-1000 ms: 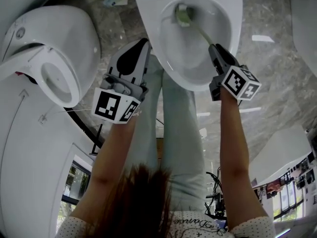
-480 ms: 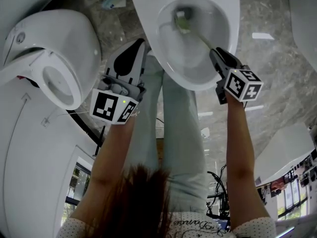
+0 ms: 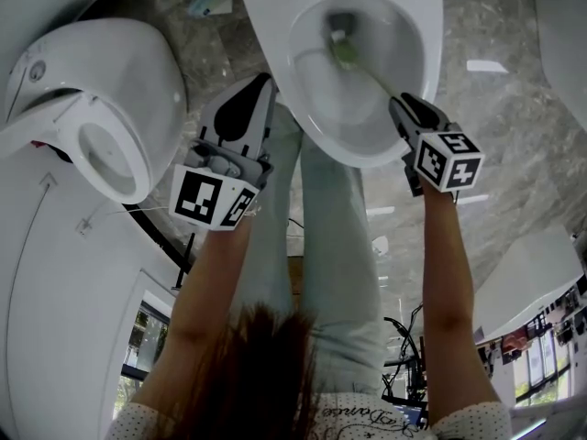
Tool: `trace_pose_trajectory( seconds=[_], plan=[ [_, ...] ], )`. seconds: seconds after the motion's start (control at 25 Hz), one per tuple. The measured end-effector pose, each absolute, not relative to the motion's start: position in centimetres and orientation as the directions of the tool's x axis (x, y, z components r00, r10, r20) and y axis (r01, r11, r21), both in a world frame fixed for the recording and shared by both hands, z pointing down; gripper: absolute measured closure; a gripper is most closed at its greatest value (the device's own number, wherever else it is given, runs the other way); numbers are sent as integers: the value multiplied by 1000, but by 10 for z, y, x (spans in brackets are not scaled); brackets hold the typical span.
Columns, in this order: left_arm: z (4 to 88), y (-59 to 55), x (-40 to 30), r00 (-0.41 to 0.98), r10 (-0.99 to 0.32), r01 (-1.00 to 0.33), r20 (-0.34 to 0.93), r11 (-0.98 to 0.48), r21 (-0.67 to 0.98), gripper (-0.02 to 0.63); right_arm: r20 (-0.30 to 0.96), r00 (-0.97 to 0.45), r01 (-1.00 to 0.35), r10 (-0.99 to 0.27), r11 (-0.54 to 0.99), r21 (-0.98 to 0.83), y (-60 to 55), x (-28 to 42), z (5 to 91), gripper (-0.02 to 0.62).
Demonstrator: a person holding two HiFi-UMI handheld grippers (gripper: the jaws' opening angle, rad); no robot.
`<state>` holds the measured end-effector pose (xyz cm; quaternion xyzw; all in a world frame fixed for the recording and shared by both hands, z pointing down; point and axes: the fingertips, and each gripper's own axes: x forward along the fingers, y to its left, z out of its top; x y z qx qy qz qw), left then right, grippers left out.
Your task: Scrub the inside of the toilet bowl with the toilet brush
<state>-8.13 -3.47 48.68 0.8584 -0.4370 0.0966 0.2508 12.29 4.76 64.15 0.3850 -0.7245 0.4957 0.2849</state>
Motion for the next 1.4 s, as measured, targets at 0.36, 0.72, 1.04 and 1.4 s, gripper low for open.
trace_pose_trajectory(
  seconds=[0.36, 0.72, 1.04, 1.4],
  plan=[
    [484, -34, -79, 603, -703, -796, 378, -499, 342, 604, 837, -501, -840, -219, 357, -409, 55, 130, 644, 482],
    [483, -32, -83, 595, -708, -802, 380, -493, 338, 604, 859, -457, -840, -229, 428, -333, 53, 132, 641, 482],
    [483, -31, -84, 590, -712, -805, 379, -488, 337, 603, 859, -448, -850, -248, 416, -323, 44, 139, 638, 482],
    [484, -29, -89, 580, -721, -812, 380, -474, 339, 603, 859, -430, -855, -277, 430, -289, 27, 144, 633, 482]
  ],
)
